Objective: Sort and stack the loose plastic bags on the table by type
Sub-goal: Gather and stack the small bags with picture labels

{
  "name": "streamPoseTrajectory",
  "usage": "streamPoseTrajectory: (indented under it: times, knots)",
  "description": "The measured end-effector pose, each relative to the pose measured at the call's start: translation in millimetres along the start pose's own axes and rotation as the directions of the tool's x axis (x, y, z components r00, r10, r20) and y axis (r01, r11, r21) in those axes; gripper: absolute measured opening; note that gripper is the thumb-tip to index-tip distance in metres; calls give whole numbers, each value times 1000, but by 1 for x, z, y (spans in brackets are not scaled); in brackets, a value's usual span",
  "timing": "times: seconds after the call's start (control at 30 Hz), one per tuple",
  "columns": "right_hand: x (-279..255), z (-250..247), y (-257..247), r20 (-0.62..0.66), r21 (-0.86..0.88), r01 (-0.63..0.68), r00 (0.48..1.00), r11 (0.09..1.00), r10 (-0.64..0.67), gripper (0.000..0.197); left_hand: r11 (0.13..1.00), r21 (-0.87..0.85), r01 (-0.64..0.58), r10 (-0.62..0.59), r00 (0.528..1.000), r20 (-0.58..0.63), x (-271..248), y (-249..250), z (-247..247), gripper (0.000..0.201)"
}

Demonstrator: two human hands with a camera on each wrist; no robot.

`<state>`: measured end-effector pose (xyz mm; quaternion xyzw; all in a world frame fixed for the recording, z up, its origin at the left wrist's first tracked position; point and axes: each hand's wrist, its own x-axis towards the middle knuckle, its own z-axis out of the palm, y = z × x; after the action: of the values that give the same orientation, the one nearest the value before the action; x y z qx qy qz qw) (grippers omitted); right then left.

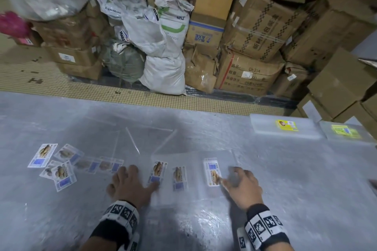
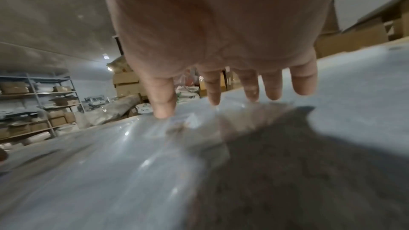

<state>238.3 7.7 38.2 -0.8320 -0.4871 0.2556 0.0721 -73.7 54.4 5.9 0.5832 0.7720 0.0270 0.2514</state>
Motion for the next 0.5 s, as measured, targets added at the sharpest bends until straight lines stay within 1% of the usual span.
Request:
streamPoseTrajectory:
  times: [0.03,0.1,0.17,0.23,0.37,0.43,0.5]
  knots:
    - [2,6,-2,36,-57,-4,999,998,6,64,1000,-13,4,-5,1000,-5,-3,2,1,76]
    - [7,12,-5,57,-106,-36,997,994,43,67,1000,-11,15,-15,1000,-12,-9,7,0,78]
    - [10,14,-8,39,-108,-53,998,993,58,62,1000,-18,14,-14,1000,-13,-15,10,0,76]
    - [9,14,-10,29,-115,-40,999,993,44,54,999,-33,12,-12,1000,9,-20,10,0,75]
    - [6,11,-8,66,-131,-7,998,991,16,44,998,-29,53,-51,996,77,-29,6,0,82]
    - [12,5,-7,114,-218,-1,993,976,27,45,997,-55,56,-51,995,92,-32,5,-1,83]
    - [21,-5,-12,112,-288,-26,992,957,61,52,994,-87,58,-50,994,94,-35,4,-2,82]
